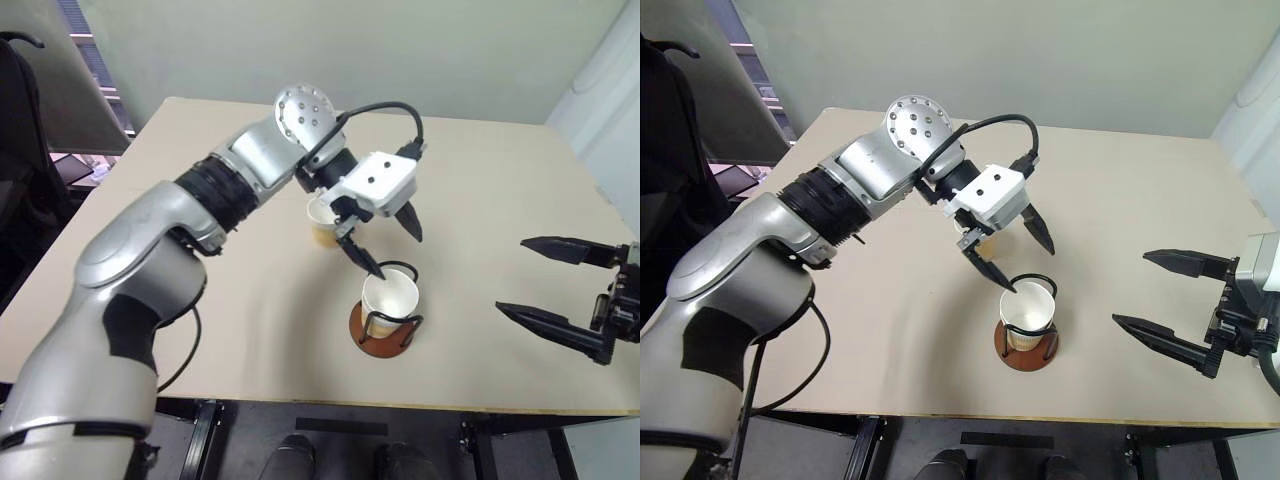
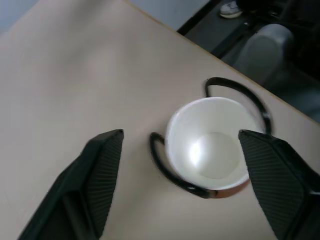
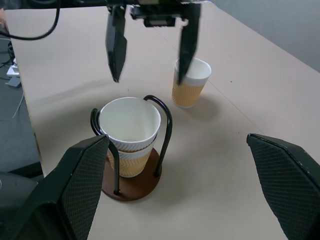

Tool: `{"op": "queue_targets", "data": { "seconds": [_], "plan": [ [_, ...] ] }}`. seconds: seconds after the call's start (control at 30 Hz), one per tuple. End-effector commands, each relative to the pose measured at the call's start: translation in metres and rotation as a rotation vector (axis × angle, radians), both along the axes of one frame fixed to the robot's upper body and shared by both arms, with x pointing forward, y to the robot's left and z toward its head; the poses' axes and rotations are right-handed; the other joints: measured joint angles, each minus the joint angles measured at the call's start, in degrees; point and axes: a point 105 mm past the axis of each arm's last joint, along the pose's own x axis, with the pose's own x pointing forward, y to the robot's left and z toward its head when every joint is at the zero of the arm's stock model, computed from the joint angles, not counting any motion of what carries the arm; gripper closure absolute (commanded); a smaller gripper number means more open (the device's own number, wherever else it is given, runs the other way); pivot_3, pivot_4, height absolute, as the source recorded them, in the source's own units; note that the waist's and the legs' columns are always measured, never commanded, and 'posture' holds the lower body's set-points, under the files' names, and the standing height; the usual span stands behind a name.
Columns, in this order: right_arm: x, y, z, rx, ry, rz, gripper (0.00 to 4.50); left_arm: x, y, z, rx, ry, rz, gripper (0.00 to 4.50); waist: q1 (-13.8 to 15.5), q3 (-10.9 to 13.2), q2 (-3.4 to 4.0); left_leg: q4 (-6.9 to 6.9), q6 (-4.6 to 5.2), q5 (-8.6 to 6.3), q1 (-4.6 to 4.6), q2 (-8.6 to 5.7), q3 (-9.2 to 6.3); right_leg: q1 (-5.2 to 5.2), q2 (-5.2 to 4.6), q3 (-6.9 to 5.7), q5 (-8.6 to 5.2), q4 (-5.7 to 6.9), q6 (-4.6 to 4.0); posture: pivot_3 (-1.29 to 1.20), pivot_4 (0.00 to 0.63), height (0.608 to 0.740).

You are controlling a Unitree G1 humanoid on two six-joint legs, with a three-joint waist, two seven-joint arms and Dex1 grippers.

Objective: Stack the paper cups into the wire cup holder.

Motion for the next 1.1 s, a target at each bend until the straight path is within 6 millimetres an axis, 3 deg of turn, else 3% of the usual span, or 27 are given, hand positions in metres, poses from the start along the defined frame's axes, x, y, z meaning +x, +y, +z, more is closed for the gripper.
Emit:
{"op": "queue_targets", "data": {
  "seconds": [0.03, 0.17, 0.27, 0.33, 0.47, 0.9, 1.0, 1.1],
  "plan": [
    [0.001, 0.001, 0.005, -0.009, -0.035, 0.003, 0.0, 0.019, 0.012, 0.03, -0.104, -0.038, 0.099, 0.76, 0.0, 0.0, 0.0, 0.0, 0.0, 0.0, 0.02, 0.0, 0.03, 0.01, 0.0, 0.01, 0.0, 0.02, 0.0, 0.0, 0.15, 0.74],
    [0.002, -0.001, 0.004, -0.015, -0.032, 0.001, 0.0, 0.068, 0.063, 0.027, -0.135, -0.101, 0.451, 0.76, -0.5, 0.0, 0.07, -0.04, 0.0, 0.0, 0.1, 0.06, 0.2, -0.03, 0.05, 0.13, 0.0, -0.02, 0.01, 0.0, 0.15, 0.74],
    [0.005, -0.002, 0.003, -0.017, -0.031, 0.007, 0.0, 0.087, 0.096, 0.011, -0.125, -0.096, 0.619, 0.76, -0.6, 0.0, 0.07, -0.05, 0.01, 0.0, 0.1, 0.08, 0.27, -0.09, 0.06, 0.18, -0.02, -0.12, 0.04, 0.0, 0.15, 0.74],
    [0.006, -0.002, 0.004, -0.021, -0.03, 0.013, 0.0, 0.091, 0.106, 0.003, -0.126, -0.065, 0.672, 0.76, -0.5, 0.0, 0.07, -0.02, 0.05, -0.02, 0.09, 0.06, 0.25, -0.1, 0.07, 0.18, -0.02, -0.14, 0.05, 0.0, 0.15, 0.74],
    [0.008, -0.003, 0.005, -0.028, -0.031, 0.02, 0.0, 0.085, 0.104, -0.002, -0.164, 0.052, 0.652, 0.76, 0.5, 0.0, 0.05, 0.04, 0.12, 0.02, -0.07, -0.07, 0.1, -0.11, 0.13, 0.1, -0.01, -0.14, 0.11, 0.0, 0.15, 0.74],
    [0.005, -0.003, 0.006, -0.043, -0.033, 0.011, 0.0, 0.099, 0.106, -0.057, -0.038, 0.007, 0.75, 0.76, 0.8, 0.0, 0.05, 0.48, 0.23, 0.03, -0.2, -0.14, 0.24, -0.17, 0.1, 0.13, 0.07, -0.17, 0.29, 0.0, 0.15, 0.74],
    [0.003, -0.004, 0.005, -0.046, -0.031, 0.003, 0.0, 0.104, 0.101, -0.06, -0.058, -0.023, 0.774, 1.36, 0.9, 0.0, 0.05, 0.55, 0.29, 0.01, -0.2, -0.17, 0.24, -0.15, 0.08, 0.1, 0.06, -0.16, 0.3, 0.0, 0.15, 0.74],
    [0.001, -0.005, 0.005, -0.048, -0.029, -0.003, 0.0, 0.106, 0.098, -0.056, -0.085, -0.03, 0.781, 2.42, 0.9, 0.0, 0.05, 0.68, 0.36, -0.03, -0.22, -0.17, 0.35, -0.16, 0.08, 0.09, 0.07, -0.15, 0.32, 0.0, 0.15, 0.74]
  ]
}}
